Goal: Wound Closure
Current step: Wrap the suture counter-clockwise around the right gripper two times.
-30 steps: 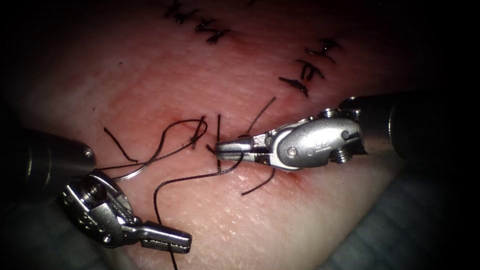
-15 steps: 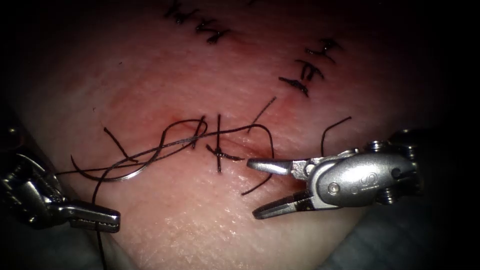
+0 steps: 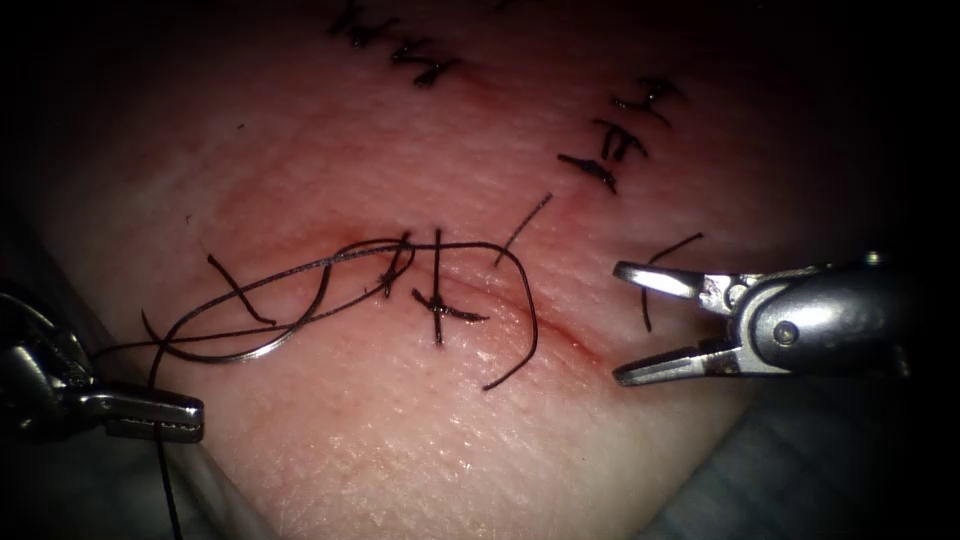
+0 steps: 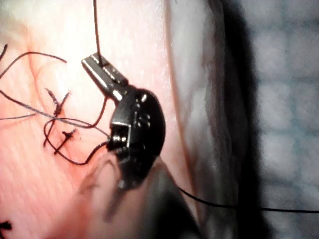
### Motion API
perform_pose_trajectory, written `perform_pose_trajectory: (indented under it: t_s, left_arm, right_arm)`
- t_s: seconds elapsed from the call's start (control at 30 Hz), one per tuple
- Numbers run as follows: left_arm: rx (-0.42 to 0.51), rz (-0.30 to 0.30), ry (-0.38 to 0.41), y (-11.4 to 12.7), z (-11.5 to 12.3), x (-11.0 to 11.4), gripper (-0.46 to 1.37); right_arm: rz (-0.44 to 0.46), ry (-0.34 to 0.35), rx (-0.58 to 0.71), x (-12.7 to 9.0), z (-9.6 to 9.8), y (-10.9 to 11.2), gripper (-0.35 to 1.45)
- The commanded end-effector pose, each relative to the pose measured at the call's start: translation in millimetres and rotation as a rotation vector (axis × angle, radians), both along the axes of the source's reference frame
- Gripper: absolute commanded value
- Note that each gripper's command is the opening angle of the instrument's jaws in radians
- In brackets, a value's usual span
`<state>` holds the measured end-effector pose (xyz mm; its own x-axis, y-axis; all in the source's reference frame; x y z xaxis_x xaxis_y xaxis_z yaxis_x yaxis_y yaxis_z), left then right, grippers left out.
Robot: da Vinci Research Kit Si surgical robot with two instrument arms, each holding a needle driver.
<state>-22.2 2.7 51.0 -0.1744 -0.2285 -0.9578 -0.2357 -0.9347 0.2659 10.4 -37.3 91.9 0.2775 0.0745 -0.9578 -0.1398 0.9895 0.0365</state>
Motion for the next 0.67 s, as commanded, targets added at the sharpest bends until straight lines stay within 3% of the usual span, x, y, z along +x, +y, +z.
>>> perform_pose_trajectory:
  t_s: [0.03,0.27,0.67]
  left_arm:
    - [-0.006,0.003,0.001,0.1,0.2,-0.2,-0.35]
    - [-0.013,0.009,-0.003,0.2,0.4,-0.9,-0.35]
    - [-0.016,0.019,-0.014,0.4,0.6,-1.9,-0.35]
  right_arm:
    - [0.0,-0.005,-0.001,0.0,0.7,0.4,1.04]
    - [0.01,-0.011,-0.015,0.3,3.3,1.4,1.04]
    - [0.005,-0.004,-0.015,0.5,3.2,1.1,1.02]
